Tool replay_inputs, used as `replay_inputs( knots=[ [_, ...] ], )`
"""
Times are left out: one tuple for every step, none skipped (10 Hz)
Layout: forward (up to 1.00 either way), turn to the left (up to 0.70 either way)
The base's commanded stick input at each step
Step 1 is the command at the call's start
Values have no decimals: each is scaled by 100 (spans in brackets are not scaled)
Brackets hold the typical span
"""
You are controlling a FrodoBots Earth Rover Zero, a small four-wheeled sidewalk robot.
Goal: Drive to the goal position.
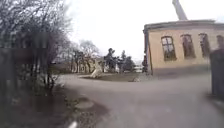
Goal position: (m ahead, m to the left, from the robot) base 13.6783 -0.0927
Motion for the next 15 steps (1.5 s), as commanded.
replay_inputs(
  knots=[
    [70, -35],
    [70, -35],
    [70, -22],
    [70, -4],
    [70, 0],
    [70, 0],
    [70, 0],
    [70, -16],
    [70, -35],
    [70, -35],
    [16, 0],
    [0, 0],
    [0, 0],
    [0, 0],
    [0, 0]
  ],
)
